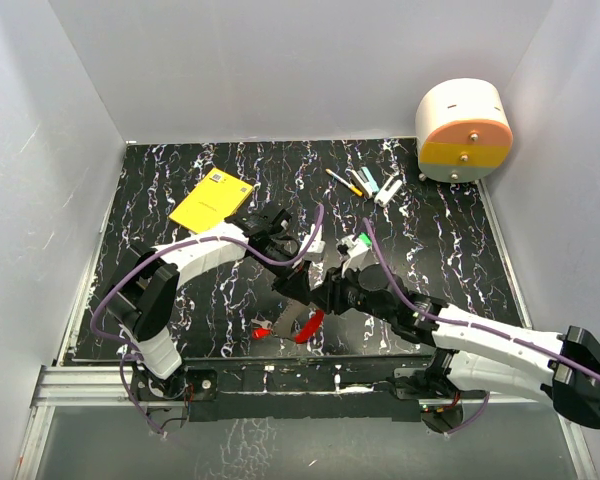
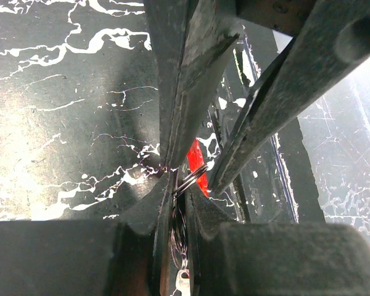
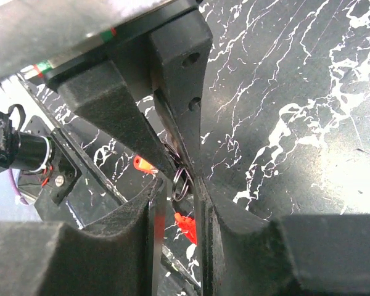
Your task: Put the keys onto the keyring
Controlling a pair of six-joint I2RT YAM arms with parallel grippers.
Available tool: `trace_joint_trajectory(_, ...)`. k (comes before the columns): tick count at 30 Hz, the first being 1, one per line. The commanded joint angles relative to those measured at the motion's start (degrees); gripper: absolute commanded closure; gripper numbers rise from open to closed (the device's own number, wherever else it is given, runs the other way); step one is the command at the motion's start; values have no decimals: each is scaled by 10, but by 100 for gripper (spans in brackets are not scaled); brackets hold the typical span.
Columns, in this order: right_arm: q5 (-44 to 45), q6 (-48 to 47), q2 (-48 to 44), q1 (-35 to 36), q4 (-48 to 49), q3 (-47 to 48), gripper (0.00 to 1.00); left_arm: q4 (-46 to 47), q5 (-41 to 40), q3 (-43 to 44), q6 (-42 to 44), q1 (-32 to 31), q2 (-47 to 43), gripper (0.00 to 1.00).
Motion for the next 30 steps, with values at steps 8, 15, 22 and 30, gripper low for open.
trace_joint_trajectory(8, 17, -19, 5, 2, 67, 24, 92, -11, -13, 5, 12, -3, -32, 98)
trace_joint_trajectory(15, 23, -24, -48, 2, 63, 6, 92, -15, -18, -1, 11, -3, -23, 87)
trace_joint_trajectory(22, 23, -22, -85, 4, 96, -25, 92, -30, 10, 19, 10, -3, -10, 91)
trace_joint_trajectory(30, 46, -36, -89, 19, 138, -42, 92, -55, 57, 42, 4, -3, 5, 100)
